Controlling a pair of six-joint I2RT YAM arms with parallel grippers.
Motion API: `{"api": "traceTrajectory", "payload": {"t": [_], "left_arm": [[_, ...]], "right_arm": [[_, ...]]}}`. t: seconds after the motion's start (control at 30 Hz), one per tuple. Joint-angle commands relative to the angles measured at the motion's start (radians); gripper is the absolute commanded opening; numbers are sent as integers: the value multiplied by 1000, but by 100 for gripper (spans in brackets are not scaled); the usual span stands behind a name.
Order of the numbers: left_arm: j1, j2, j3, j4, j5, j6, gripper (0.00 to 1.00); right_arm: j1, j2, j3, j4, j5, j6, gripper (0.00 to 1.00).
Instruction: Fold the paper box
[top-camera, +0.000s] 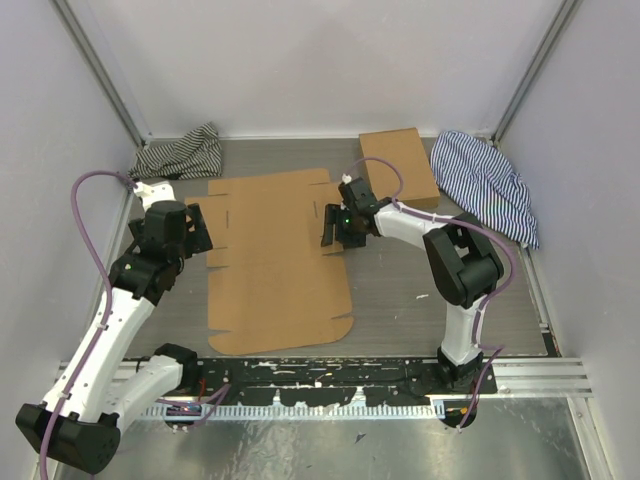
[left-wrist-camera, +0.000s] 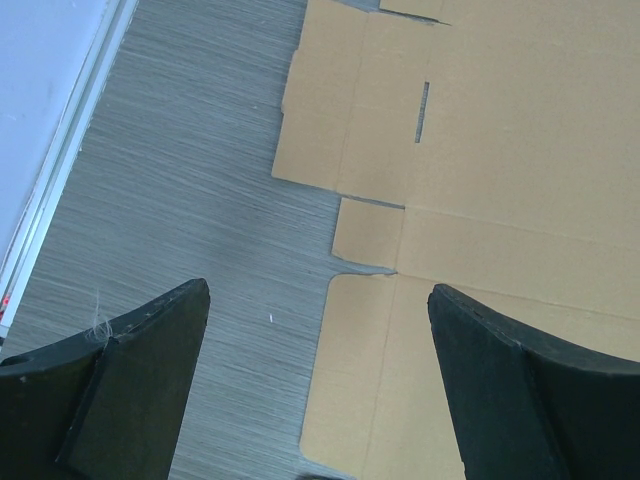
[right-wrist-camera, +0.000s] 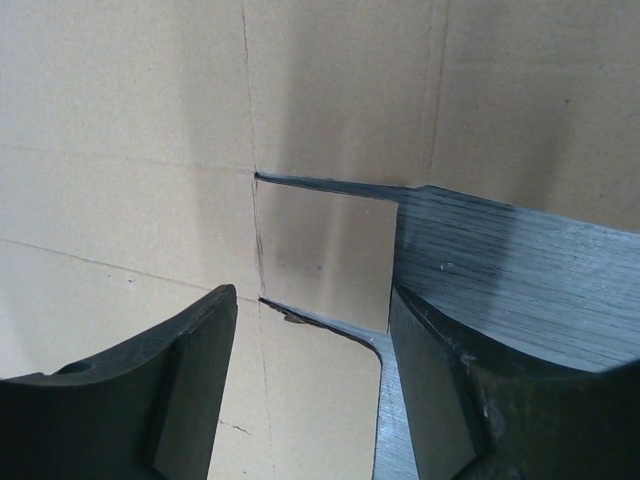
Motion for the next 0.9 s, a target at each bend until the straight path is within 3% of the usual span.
{"api": "traceTrajectory", "payload": {"t": [0.0,0.53,0.87], "left_arm": [[0,-2,16,8,9,-6,98],[-1,0,17,8,12,-8,98],[-1,5,15,10,21,-9,98]], "right_arm": [[8,-24,30,25,2,18,65],[49,-60,127,-21,19,15,61],[76,21,197,-74,83,10,49]]}}
